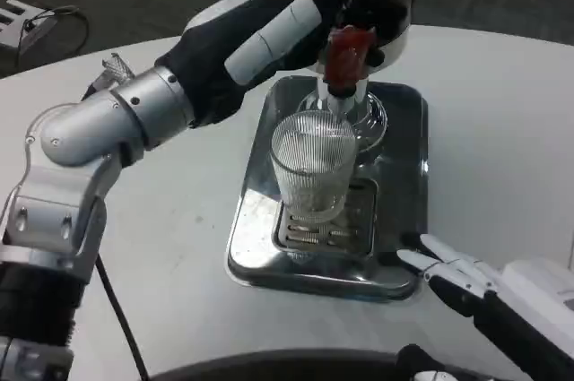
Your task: Grasp the cup under the faucet to collect the drink, then remove the cup.
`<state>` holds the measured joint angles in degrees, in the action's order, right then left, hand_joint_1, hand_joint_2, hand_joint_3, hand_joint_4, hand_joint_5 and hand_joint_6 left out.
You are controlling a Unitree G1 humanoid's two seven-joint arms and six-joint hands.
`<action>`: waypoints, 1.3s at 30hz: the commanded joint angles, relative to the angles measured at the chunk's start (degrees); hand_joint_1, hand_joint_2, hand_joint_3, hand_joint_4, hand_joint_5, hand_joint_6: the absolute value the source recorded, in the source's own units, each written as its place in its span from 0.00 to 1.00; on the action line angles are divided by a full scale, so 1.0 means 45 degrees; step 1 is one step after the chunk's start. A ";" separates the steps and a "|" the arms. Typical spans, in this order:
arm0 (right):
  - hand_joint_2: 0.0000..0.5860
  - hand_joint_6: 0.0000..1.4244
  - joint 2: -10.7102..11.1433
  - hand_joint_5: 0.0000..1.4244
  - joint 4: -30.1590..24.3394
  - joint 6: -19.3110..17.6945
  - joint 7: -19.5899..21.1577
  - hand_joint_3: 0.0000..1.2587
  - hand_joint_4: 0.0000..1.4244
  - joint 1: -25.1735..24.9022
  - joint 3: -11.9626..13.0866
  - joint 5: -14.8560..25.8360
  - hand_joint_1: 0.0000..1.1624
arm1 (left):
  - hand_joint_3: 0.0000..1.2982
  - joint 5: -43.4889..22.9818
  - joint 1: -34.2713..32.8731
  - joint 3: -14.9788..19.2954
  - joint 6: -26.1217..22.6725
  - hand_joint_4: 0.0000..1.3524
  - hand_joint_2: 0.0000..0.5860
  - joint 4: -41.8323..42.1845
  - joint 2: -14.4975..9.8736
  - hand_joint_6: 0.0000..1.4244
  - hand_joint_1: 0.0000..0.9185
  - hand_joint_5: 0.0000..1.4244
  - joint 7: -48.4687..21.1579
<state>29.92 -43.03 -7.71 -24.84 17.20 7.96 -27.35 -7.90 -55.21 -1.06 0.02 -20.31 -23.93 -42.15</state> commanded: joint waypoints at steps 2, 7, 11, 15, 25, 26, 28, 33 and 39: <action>0.79 0.15 -0.0042 0.06 -0.0137 0.0022 0.0018 0.10 0.01 0.0115 -0.0042 -0.0035 0.27 | 0.24 0.0173 0.0180 -0.0385 -0.0394 0.17 0.07 -0.0072 -0.0375 0.21 0.00 0.22 -0.0628; 0.79 0.15 -0.0053 0.06 -0.0195 0.0055 0.0000 0.10 0.01 0.0178 -0.0012 -0.0030 0.27 | 0.23 0.0303 0.0287 -0.0631 -0.0325 0.16 0.08 0.0029 -0.0578 0.20 0.00 0.22 -0.0891; 0.78 0.14 -0.0081 0.06 -0.0256 0.0074 0.0003 0.10 0.01 0.0265 0.0034 0.0048 0.27 | 0.22 0.0478 0.0417 -0.0940 -0.0167 0.15 0.07 0.0189 -0.0786 0.19 0.00 0.20 -0.0982; 0.77 0.14 -0.0113 0.06 -0.0315 0.0182 -0.0025 0.09 0.01 0.0306 0.0069 0.0123 0.26 | 0.21 0.0713 0.0594 -0.1267 0.0057 0.15 0.06 0.0347 -0.0899 0.18 0.00 0.20 -0.1044; 0.77 0.14 -0.0130 0.06 -0.0422 0.0335 -0.0048 0.10 0.01 0.0538 0.0232 0.0352 0.26 | 0.21 0.1318 0.0774 -0.1849 0.0713 0.13 0.06 0.0319 -0.0938 0.17 0.00 0.19 -0.0982; 0.77 0.14 -0.0148 0.06 -0.0429 0.0370 -0.0054 0.10 0.01 0.0555 0.0250 0.0422 0.26 | 0.20 0.1376 0.0785 -0.1893 0.0770 0.13 0.06 0.0316 -0.0937 0.17 0.00 0.19 -0.0979; 0.77 0.14 -0.0188 0.06 -0.0480 0.0507 -0.0066 0.09 0.01 0.0589 0.0245 0.0527 0.26 | 0.20 0.1495 0.0807 -0.1988 0.0921 0.12 0.06 0.0314 -0.0946 0.17 0.00 0.18 -0.0954; 0.77 0.14 -0.0390 0.06 -0.0424 0.1359 -0.0255 0.09 0.01 0.0506 0.0166 0.1276 0.26 | 0.19 0.1821 0.0883 -0.2220 0.1353 0.12 0.06 0.0391 -0.0982 0.17 0.00 0.17 -0.0859; 0.69 0.13 -0.0737 0.05 -0.0058 0.3400 -0.0663 0.06 0.00 -0.0188 0.0397 0.3533 0.26 | 0.18 0.2139 0.0969 -0.2319 0.1702 0.11 0.04 0.0443 -0.0950 0.17 0.00 0.17 -0.0759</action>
<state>27.39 -44.04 3.82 -27.16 17.37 9.07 -14.85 -1.37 -54.17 -8.18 8.48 -17.29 -28.06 -43.67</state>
